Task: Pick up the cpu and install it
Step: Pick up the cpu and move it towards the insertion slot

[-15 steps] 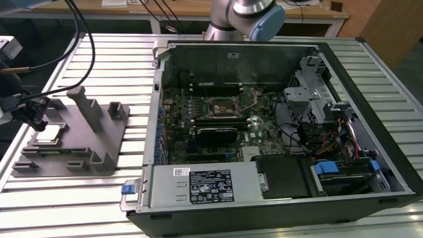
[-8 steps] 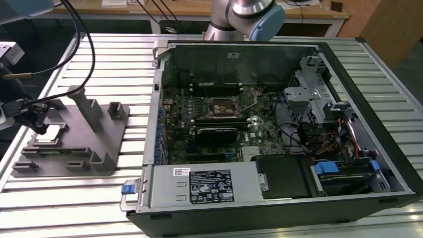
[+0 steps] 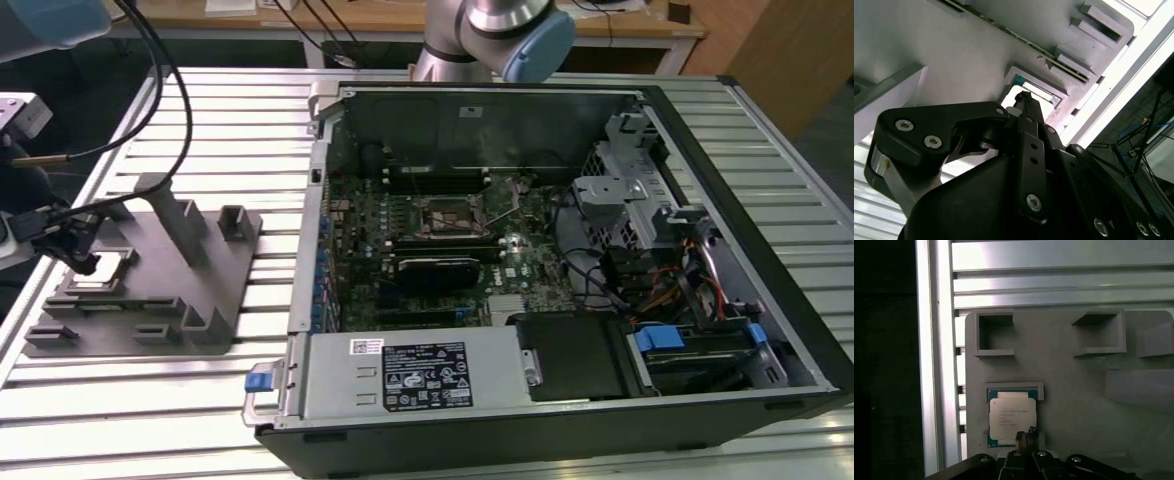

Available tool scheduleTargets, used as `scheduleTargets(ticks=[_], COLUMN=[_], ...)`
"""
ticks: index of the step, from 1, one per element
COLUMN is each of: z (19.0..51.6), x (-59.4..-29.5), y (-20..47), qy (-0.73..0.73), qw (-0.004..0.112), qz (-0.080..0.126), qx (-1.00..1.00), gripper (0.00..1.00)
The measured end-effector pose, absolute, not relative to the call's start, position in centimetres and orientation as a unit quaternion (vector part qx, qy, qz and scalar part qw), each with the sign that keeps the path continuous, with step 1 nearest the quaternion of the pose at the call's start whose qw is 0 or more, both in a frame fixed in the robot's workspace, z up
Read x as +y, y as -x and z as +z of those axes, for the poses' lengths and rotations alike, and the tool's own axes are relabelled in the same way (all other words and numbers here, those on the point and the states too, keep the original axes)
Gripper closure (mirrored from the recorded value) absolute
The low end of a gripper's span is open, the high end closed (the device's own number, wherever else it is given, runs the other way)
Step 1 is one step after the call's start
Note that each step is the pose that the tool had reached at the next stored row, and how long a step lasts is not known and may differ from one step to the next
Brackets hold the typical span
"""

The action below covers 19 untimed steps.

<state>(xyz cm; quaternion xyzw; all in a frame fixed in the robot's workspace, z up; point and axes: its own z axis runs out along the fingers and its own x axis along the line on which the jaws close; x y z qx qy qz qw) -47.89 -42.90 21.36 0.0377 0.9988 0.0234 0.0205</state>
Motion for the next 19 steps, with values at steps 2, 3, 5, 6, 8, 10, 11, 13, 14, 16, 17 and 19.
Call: scheduleTargets(ticks=[2, 3, 5, 6, 8, 10, 11, 13, 14, 16, 17, 19], z=[21.2, 21.1, 20.9, 20.8, 20.6, 20.4, 20.4, 20.1, 20.0, 19.9, 19.8, 19.8], x=[-42.8, -42.7, -42.6, -42.5, -42.4, -42.3, -42.3, -42.3, -42.3, -42.3, -42.3, -42.3], y=[48.0, 48.0, 48.1, 48.2, 48.2, 48.4, 48.5, 48.6, 48.6, 48.6, 48.6, 48.6], qy=[-0.038, -0.038, -0.038, -0.038, -0.038, -0.038, -0.038, -0.038, -0.038, -0.038, -0.038, -0.038], qw=[0.02, 0.02, 0.02, 0.02, 0.021, 0.02, 0.02, 0.02, 0.02, 0.02, 0.02, 0.02], qz=[0.023, 0.023, 0.023, 0.023, 0.023, 0.023, 0.023, 0.023, 0.023, 0.023, 0.023, 0.023], qx=[0.999, 0.999, 0.999, 0.999, 0.999, 0.999, 0.999, 0.999, 0.999, 0.999, 0.999, 0.999], gripper=[0.89, 0.89, 0.89, 0.89, 0.89, 0.89, 0.89, 0.89, 0.89, 0.89, 0.89, 0.89])
